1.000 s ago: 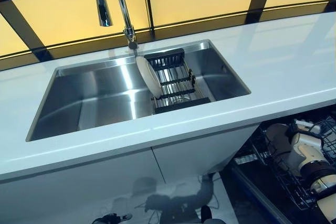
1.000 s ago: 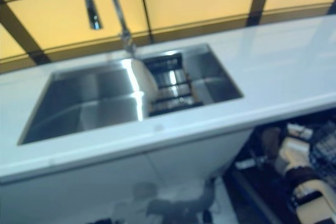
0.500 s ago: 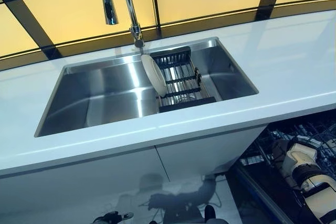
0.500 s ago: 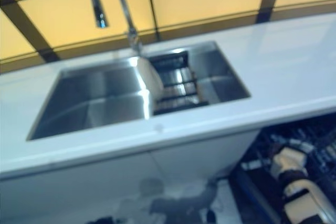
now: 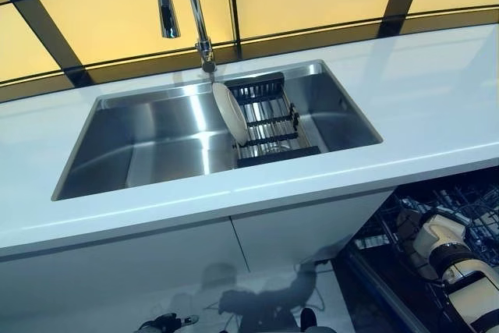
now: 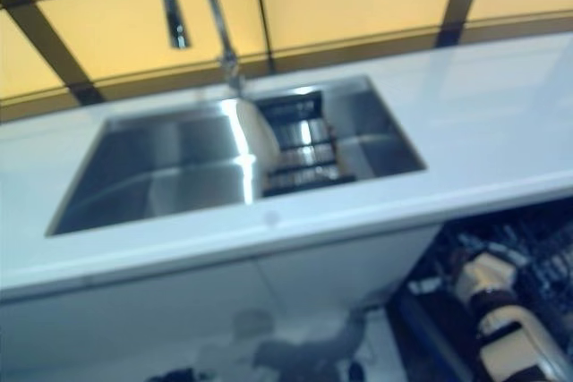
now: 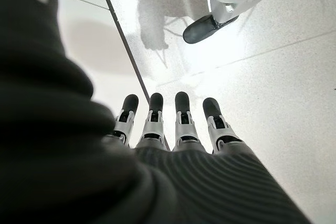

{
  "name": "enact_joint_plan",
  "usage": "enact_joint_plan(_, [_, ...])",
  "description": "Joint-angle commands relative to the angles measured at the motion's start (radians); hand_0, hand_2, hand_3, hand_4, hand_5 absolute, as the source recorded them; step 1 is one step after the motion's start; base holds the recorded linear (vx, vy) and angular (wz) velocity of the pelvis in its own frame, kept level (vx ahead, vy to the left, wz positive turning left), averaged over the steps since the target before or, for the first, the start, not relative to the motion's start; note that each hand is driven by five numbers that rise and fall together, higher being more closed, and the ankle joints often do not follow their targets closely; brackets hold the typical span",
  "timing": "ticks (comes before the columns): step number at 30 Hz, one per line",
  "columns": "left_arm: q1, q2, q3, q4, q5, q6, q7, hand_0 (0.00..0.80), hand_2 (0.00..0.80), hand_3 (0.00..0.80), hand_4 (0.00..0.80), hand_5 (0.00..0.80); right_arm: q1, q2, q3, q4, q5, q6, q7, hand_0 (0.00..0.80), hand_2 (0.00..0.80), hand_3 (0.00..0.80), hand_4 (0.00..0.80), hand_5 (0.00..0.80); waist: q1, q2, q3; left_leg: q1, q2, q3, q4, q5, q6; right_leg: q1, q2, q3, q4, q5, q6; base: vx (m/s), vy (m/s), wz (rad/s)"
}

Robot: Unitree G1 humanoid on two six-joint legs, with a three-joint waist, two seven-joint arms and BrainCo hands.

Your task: Take plates into dishwasher

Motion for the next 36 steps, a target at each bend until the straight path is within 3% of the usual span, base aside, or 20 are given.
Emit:
enact_joint_plan(1, [-0.053, 0.039, -0.006, 0.051, 0.055, -0.005, 0.003, 0.000, 0.000, 0.000, 0.000, 0.000, -0.053, -0.002, -0.002, -0.014, -0.029, -0.016, 0.004, 0.000, 0.000, 0.000, 0.000, 0.000, 0.010, -0.082, -0.001, 0.023, 0.002, -0.019, -0.002, -0.047, 0.035, 0.004, -0.046, 0.009, 0.003, -0.012, 0.072, 0.000, 0.000, 0.00])
enact_joint_plan(10, [-0.052, 0.046, 0.047, 0.048, 0.067, 0.013, 0.018, 0.000, 0.000, 0.000, 0.000, 0.000, 0.035, -0.146, -0.123, -0.299, -0.093, 0.015, 0.155, 0.000, 0.000, 0.000, 0.000, 0.000, -0.041, -0.128, 0.006, 0.040, 0.004, 0.013, -0.002, -0.053, 0.041, 0.003, -0.033, 0.049, 0.003, -0.001, 0.075, 0.006, 0.018, -0.04])
enact_joint_plan(14, [-0.049, 0.057, 0.077, 0.053, 0.071, 0.014, 0.030, 0.000, 0.000, 0.000, 0.000, 0.000, 0.069, -0.273, -0.234, -0.391, -0.087, -0.009, 0.244, 0.000, 0.000, 0.000, 0.000, 0.000, -0.066, -0.156, 0.003, 0.053, 0.008, 0.033, -0.002, -0.058, 0.044, 0.004, -0.023, 0.069, 0.003, 0.005, 0.079, 0.021, 0.012, -0.09])
enact_joint_plan(23, [-0.050, 0.076, 0.103, 0.081, 0.037, 0.006, 0.052, 0.000, 0.000, 0.000, 0.000, 0.000, 0.051, -0.559, -0.380, -0.366, 0.039, -0.067, 0.366, 0.000, 0.000, 0.000, 0.000, 0.000, -0.098, -0.201, -0.016, 0.063, 0.013, 0.063, -0.002, -0.063, 0.046, 0.002, -0.003, 0.100, 0.003, 0.013, 0.082, 0.018, 0.003, -0.16])
enact_joint_plan(28, [-0.054, 0.086, 0.086, 0.106, 0.011, -0.009, 0.057, 0.000, 0.000, 0.000, 0.000, 0.000, -0.037, -0.680, -0.357, -0.212, 0.140, -0.077, 0.355, 0.000, 0.000, 0.000, 0.000, 0.000, -0.090, -0.219, -0.024, 0.062, 0.012, 0.063, -0.002, -0.061, 0.045, 0.004, 0.002, 0.099, 0.003, 0.014, 0.080, -0.004, -0.004, -0.10])
enact_joint_plan(34, [-0.059, 0.095, 0.055, 0.125, -0.018, -0.026, 0.065, 0.000, 0.000, 0.000, 0.000, 0.000, -0.293, -0.758, -0.207, -0.055, 0.255, -0.110, 0.257, 0.000, 0.000, 0.000, 0.000, 0.000, -0.064, -0.229, -0.027, 0.064, 0.009, 0.048, -0.002, -0.058, 0.043, 0.021, -0.001, 0.077, 0.003, 0.009, 0.077, 0.001, -0.004, 0.00])
enact_joint_plan(36, [-0.058, 0.108, 0.036, 0.126, -0.035, -0.031, 0.065, 0.000, 0.000, 0.000, 0.000, 0.000, -0.442, -0.772, -0.107, -0.056, 0.354, -0.193, 0.140, 0.000, 0.000, 0.000, 0.000, 0.000, -0.043, -0.233, -0.027, 0.064, 0.008, 0.037, -0.002, -0.055, 0.039, 0.030, -0.005, 0.063, 0.003, 0.003, 0.076, 0.006, -0.004, 0.04])
